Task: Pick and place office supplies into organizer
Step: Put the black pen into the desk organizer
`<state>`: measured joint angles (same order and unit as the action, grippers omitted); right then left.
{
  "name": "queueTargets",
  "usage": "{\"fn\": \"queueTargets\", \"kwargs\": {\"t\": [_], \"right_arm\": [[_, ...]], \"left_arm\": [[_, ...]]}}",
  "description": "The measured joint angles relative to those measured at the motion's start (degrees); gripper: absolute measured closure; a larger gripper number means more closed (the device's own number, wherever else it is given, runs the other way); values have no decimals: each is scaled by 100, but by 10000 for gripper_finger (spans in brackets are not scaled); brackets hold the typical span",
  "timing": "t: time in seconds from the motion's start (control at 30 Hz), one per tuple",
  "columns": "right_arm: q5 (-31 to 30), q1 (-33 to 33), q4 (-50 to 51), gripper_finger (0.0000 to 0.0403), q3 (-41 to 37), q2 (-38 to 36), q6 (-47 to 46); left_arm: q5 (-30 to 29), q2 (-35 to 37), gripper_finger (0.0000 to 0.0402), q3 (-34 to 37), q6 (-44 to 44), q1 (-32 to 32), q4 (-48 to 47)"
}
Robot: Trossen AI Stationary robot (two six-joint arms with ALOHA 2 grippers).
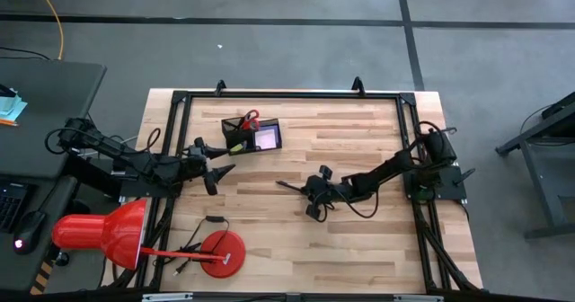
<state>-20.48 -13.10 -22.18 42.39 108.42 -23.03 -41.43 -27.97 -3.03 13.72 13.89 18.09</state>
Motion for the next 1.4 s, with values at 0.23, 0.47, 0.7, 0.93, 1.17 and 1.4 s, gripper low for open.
{"fn": "queueTargets", "kwargs": {"t": [0.23,0.47,0.7,0.93,1.17,1.4], "right_arm": [[-97,-2,-262,360,-20,24,-125],[-6,0,-1223,391,-24,35,248],[25,0,-2083,373,-24,31,630],[296,-2,-2930,390,-13,20,962],[455,81,-3274,385,-13,16,960],[495,233,-2790,387,522,11,1049]], "left_arm": [[0,-4,135,0,57,0,13],[-2,-4,135,0,454,-2,41],[133,-2,135,0,464,-1,159],[756,-4,135,0,645,-2,392],[1496,-4,135,0,675,-2,742],[1222,-430,135,0,760,-4,911]]}}
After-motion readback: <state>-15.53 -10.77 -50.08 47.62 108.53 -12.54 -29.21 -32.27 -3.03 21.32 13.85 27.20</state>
